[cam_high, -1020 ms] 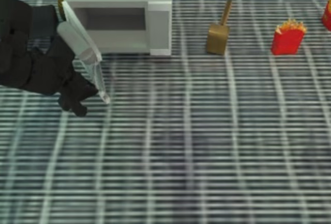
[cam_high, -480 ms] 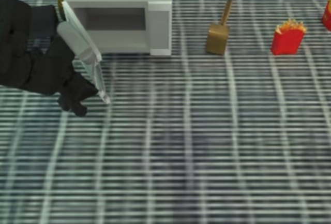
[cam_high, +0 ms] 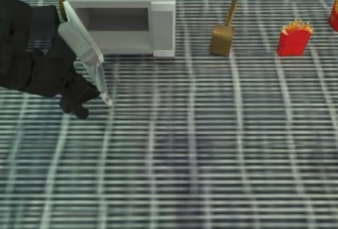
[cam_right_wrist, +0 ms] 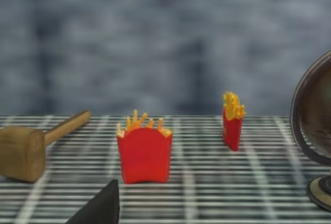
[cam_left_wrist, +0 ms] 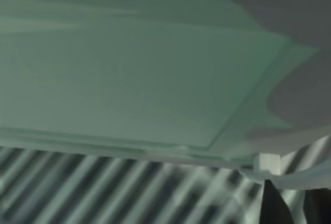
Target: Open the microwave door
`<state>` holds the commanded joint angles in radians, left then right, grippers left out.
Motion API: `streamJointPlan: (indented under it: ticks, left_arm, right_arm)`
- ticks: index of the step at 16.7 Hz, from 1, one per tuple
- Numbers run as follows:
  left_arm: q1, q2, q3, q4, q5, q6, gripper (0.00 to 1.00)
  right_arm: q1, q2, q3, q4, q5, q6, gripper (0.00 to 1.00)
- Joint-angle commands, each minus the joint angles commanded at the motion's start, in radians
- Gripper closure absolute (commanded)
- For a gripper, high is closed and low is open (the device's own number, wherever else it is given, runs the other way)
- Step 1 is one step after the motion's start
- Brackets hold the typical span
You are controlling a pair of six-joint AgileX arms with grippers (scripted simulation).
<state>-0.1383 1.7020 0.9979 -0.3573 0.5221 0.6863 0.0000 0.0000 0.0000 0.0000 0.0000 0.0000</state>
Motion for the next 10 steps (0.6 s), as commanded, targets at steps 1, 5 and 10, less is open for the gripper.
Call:
streamJointPlan:
  ticks: [1,5,10]
  left_arm:
    - [0.0,0.0,0.0,0.0,0.0,0.0,1.0]
    - [0.0,0.0,0.0,0.0,0.0,0.0,1.0]
    - [0.0,0.001,-0.002,-0.009,0.008,0.008,1.0]
  right_arm:
    - [0.0,0.0,0.0,0.0,0.0,0.0,0.0]
    - [0.0,0.0,0.0,0.0,0.0,0.0,0.0]
    - [0.0,0.0,0.0,0.0,0.0,0.0,0.0]
